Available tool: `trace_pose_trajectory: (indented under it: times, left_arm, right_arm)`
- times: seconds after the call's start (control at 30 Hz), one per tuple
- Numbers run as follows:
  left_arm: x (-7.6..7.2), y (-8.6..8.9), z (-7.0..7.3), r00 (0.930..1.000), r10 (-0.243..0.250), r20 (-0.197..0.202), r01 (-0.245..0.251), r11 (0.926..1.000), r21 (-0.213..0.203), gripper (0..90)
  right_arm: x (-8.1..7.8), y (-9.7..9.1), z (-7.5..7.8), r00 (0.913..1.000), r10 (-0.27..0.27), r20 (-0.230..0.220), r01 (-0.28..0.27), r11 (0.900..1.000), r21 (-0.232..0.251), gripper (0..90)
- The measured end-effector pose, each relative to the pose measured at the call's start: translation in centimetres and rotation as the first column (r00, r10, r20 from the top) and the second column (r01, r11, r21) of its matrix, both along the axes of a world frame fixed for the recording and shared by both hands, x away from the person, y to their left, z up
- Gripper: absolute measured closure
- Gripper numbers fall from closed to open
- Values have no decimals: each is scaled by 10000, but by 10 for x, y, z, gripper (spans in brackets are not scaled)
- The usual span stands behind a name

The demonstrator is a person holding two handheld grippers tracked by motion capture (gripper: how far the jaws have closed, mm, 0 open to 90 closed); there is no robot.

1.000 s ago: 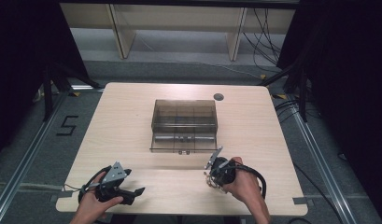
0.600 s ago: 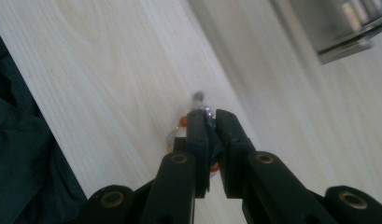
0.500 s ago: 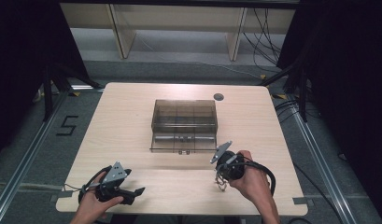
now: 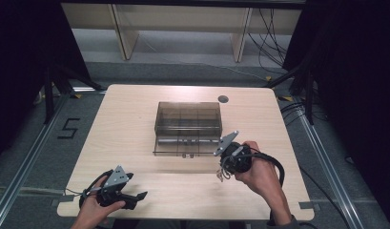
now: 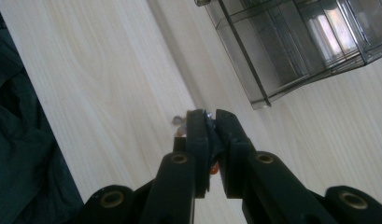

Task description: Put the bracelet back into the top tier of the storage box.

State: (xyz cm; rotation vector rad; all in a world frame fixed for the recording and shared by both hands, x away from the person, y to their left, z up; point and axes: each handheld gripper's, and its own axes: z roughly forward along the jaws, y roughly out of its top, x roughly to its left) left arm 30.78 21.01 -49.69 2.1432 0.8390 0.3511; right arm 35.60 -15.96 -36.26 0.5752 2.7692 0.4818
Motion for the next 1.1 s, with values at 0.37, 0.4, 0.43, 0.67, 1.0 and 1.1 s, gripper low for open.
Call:
trace_pose_trajectory:
  times: [0.37, 0.4, 0.43, 0.67, 1.0, 1.1]
  left_arm:
    - [0, 0, -1, 10000, 43, 50, -43, 10000, -66, 152]
    - [0, 0, 0, 10000, 48, 34, -48, 10000, 9, 152]
    - [0, 0, 0, 10000, -1, -19, 1, 10000, -22, 153]
    - [-1, 1, 0, 10000, 17, 25, -17, 10000, 50, 153]
    - [-1, 1, 0, 10000, 18, 24, -18, 10000, 3, 153]
    - [-1, 0, 0, 10000, 6, -40, -6, 10000, -55, 153]
  right_arm:
    - [9, 0, 17, 10000, 35, -63, -35, 10000, 73, 851]
    - [10, 0, 19, 9998, 193, -34, -193, 9998, 21, 851]
    - [11, 0, 20, 9997, 246, -46, -246, 9997, 15, 851]
    - [12, 4, 33, 9999, 102, 19, -103, 9998, 184, 851]
    - [22, 17, 59, 9983, 559, 182, -565, 9977, 384, 851]
    - [24, 20, 62, 9982, 592, 104, -596, 9974, 409, 851]
